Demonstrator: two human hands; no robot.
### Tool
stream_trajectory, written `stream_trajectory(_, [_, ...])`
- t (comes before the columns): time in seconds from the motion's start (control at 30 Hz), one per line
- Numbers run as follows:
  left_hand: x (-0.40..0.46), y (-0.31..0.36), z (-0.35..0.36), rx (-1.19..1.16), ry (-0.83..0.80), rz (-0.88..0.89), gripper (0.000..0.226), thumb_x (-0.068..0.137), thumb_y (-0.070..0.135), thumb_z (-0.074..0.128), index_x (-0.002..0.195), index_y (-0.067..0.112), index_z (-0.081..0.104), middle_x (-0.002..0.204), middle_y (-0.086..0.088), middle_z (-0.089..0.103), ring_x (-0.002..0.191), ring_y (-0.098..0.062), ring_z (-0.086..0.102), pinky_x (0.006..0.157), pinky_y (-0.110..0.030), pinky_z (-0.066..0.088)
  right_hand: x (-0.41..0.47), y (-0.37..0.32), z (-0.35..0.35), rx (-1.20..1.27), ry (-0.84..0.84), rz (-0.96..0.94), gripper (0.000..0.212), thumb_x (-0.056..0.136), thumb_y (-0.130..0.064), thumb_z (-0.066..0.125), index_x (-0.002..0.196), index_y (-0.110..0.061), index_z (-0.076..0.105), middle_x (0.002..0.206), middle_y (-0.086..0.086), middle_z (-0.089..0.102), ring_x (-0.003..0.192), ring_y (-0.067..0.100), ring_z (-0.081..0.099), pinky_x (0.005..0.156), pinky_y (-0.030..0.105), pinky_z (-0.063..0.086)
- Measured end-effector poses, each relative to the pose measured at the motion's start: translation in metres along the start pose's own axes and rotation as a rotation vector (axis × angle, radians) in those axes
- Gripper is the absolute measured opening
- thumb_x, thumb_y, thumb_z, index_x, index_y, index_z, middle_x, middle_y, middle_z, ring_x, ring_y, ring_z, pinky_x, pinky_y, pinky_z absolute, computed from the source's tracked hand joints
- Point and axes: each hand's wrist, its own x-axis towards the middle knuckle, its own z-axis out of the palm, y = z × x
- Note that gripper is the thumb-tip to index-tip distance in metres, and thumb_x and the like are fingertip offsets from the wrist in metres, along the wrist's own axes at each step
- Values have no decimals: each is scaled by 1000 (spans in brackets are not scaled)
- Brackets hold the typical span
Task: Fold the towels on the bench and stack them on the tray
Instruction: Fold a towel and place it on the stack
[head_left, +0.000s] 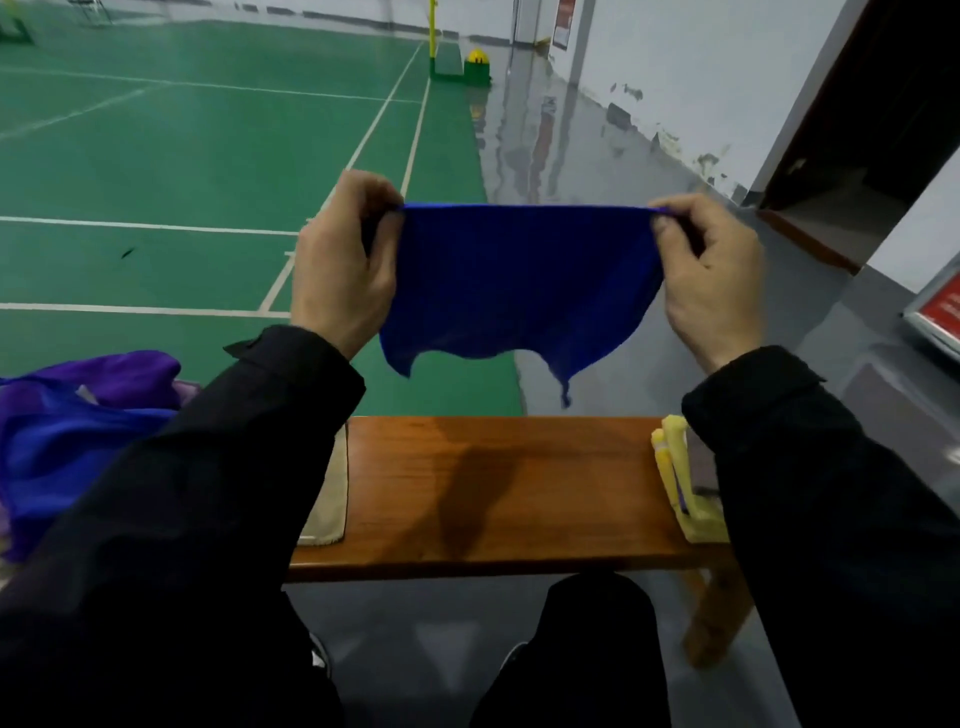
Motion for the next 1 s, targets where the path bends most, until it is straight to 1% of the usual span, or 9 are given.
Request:
stream_trajectory(0.07, [-31,-1,-5,34,-26,46,12,100,8,55,108,6,63,95,-3,68,78,-14,58,75,-26,47,-27,6,-9,27,-33,39,19,104,-22,56,113,-17,72,97,-12,70,92,5,65,78,22,53])
stream_trajectory(0.17, [-108,-18,-5,88,-208,51,13,100,16,59,108,11,68,97,0,69,81,-12,58,76,-25,46,-94,35,-13,-6,-129,126,12,99,-18,66,107,-20,74,99,-6,72,96,10,67,83,28,54])
stream_trajectory(0.3, [-230,-51,-7,101,-530,-28,27,104,38,48,105,20,68,95,3,67,86,-19,64,77,-30,49,-209,81,-12,-183,-437,235,21,96,-15,69,103,-35,69,101,-17,68,99,-3,63,88,18,50])
stream_trajectory(0.43, [-310,-69,-12,146,-735,-8,34,106,44,42,98,25,68,90,9,62,80,-17,60,70,-32,48,-291,113,-11,-306,-660,337,22,96,-20,70,96,-42,66,99,-22,66,97,0,64,87,31,52])
stream_trajectory(0.57, [-329,-73,-14,165,-816,-51,29,104,44,44,100,27,68,94,12,63,85,-14,60,73,-33,51,-307,117,-9,-344,-694,370,19,97,-17,68,100,-36,71,102,-19,69,100,7,67,87,24,48])
stream_trajectory(0.7, [-309,-72,-4,147,-777,-115,28,102,41,45,98,24,66,93,10,62,83,-14,60,72,-32,49,-278,119,-2,-341,-646,373,19,100,-17,61,109,-30,72,109,-16,68,101,5,64,85,21,47])
stream_trajectory(0.8, [-277,-78,15,137,-702,-209,24,100,39,49,98,22,66,92,8,65,85,-11,58,74,-27,46,-234,122,14,-364,-596,375,19,102,-23,59,117,-27,69,109,-13,67,98,5,60,83,22,45])
stream_trajectory(0.9, [-242,-94,43,167,-659,-342,14,100,29,57,97,20,67,92,3,67,83,-18,62,73,-35,49,-193,132,37,-414,-543,365,20,104,-23,56,119,-22,68,111,-8,68,97,7,57,83,24,43])
stream_trajectory(1.0, [-221,-108,65,270,-736,-450,11,101,28,57,91,24,60,90,4,60,80,-19,59,68,-32,43,-170,151,60,-479,-567,380,19,104,-26,55,118,-22,68,111,-3,72,98,16,63,82,29,51])
